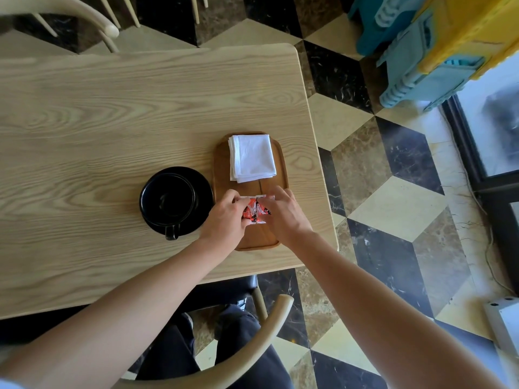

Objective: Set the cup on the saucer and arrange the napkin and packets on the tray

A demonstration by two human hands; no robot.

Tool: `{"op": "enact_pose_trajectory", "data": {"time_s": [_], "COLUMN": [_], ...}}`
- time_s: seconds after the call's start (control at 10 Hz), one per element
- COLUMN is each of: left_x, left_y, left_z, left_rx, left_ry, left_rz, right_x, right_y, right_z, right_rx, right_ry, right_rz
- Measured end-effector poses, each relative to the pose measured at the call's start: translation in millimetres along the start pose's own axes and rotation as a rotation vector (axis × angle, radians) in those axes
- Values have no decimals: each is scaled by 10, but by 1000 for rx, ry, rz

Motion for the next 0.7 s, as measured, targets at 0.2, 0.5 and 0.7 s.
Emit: {"op": "enact_pose_trajectory", "data": {"time_s": [0.2, 0.5, 0.7], "left_x": [-34, -73, -292], "left_y": [-2, -54, -284], "left_z": [0, -36, -58], "left_rx": [30, 50, 109], "left_ry": [-17, -12, 1], "left_rz": [-11, -1, -31], "right_x": [-23, -89, -355], "right_y": [-31, -148, -410], "right_z": [20, 86, 169], "right_rx": [-15, -51, -94], "right_ry": [31, 71, 109], "right_rz": [10, 10, -96]}}
Point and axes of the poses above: each hand's wrist, its own x-axis towards the middle knuckle, its own y-axis out of the palm, z = x × y, the point moved 7 cm from there along x, towards the middle knuckle, and after that the axes turned 12 degrees about -z, right-handed, at the moved point
